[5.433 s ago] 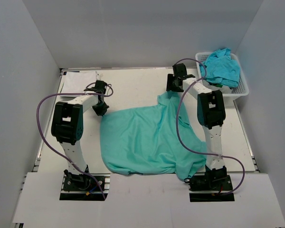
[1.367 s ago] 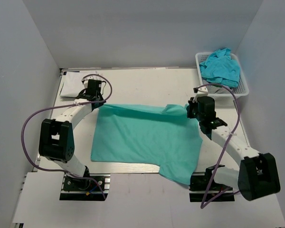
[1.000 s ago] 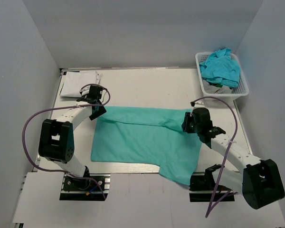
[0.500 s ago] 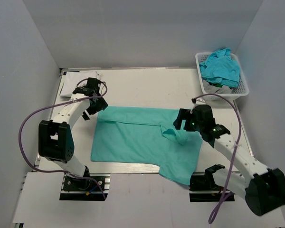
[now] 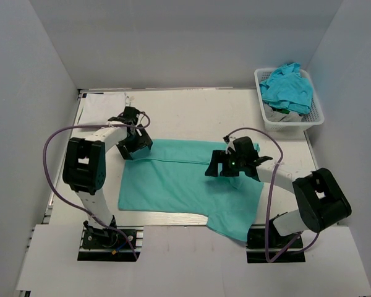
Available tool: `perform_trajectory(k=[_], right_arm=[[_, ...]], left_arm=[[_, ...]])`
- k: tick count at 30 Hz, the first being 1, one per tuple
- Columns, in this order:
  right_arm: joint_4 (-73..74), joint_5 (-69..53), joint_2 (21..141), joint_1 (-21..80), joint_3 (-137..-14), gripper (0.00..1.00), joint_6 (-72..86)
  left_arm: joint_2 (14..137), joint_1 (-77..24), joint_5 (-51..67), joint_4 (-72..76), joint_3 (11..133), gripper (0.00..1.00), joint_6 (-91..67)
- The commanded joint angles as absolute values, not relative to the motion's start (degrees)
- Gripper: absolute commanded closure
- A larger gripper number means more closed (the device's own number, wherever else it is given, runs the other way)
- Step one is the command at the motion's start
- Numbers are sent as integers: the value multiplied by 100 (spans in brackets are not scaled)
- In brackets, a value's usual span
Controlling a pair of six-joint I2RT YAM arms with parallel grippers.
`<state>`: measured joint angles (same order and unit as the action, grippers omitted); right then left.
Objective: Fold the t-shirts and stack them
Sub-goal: Fold the flattened tshirt in 1/3 of the way
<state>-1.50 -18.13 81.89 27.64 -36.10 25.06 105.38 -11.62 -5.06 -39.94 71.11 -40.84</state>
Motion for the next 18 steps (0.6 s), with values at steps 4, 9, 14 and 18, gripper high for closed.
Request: perform_trajectory(k=[4, 9, 14, 18], right_arm=[[-414, -2154, 8227, 2812, -3261, 10, 2444], [287, -1539, 7833, 2769, -3515, 10, 2267], [816, -619, 7286, 2742, -4025, 10, 2312], [1746, -44, 7418, 2628, -4630, 10, 2513]], left_arm=[[10679, -1063, -527, -3894, 6917, 0, -4069], [10679, -1063, -650, -4077, 7276, 0, -4069], [10258, -1125, -914, -4359, 7724, 0, -4017], [10178, -1178, -1046, -4623, 8085, 0, -3964]])
